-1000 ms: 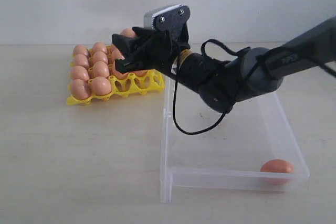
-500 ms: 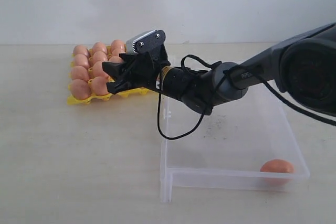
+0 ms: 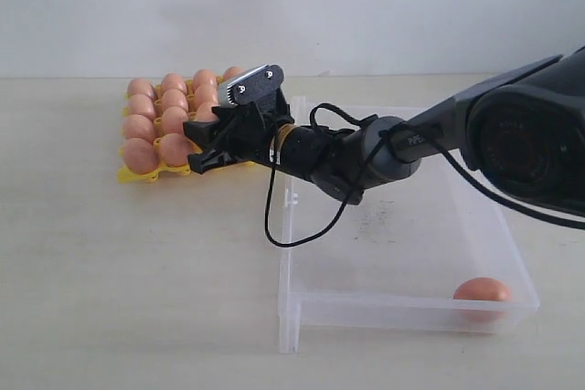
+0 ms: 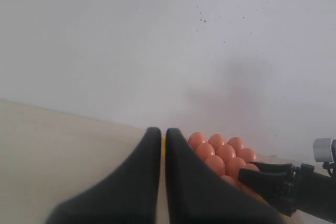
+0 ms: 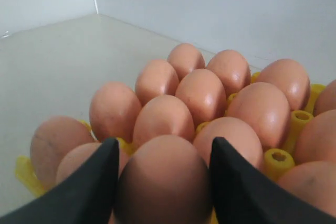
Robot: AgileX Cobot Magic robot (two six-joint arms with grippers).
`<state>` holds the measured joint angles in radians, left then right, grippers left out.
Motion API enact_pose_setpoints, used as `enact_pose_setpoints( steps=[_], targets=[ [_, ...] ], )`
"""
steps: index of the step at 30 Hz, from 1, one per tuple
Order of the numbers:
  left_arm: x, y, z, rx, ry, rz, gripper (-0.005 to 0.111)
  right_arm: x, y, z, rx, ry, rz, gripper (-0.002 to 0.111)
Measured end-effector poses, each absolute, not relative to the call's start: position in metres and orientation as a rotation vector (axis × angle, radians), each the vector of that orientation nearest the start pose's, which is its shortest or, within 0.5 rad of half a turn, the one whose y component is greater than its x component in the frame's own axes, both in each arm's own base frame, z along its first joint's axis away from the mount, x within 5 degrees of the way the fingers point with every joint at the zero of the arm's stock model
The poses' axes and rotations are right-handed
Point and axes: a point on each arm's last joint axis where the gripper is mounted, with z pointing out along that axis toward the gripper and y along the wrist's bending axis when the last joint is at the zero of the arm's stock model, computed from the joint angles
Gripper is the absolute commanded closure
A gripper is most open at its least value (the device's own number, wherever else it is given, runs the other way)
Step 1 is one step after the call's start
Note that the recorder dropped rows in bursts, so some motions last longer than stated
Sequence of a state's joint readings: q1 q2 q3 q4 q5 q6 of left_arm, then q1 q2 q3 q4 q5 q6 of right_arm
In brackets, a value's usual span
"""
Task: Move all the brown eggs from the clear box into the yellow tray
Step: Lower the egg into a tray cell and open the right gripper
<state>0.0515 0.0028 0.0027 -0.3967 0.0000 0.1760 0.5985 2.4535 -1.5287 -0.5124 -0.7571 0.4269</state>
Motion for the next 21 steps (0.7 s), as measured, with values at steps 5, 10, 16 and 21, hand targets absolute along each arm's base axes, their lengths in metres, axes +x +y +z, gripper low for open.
enact_pose_setpoints(
  steps=[5, 10, 16, 21],
  targets=[
    [0.0565, 0.0029, 0.2121, -0.202, 1.477, -0.137, 0.103, 0.4122, 0.3168, 0.0847, -0.732, 1.624, 0.747, 0.109],
    [0.0565, 0.0029, 0.2121, -0.202, 1.477, -0.137, 0.103, 0.4133, 0.3169, 0.0827, -0.726, 1.641, 0.743, 0.109],
    [0.0565, 0.0029, 0.2121, -0.202, 1.477, -0.137, 0.103, 0.4138, 0.3166, 0.082, -0.726, 1.653, 0.737, 0.09],
    [0.0565, 0.0029, 0.2121, -0.202, 1.477, -0.137, 0.103, 0.4143, 0.3165, 0.0817, -0.711, 1.669, 0.743, 0.053]
  ],
)
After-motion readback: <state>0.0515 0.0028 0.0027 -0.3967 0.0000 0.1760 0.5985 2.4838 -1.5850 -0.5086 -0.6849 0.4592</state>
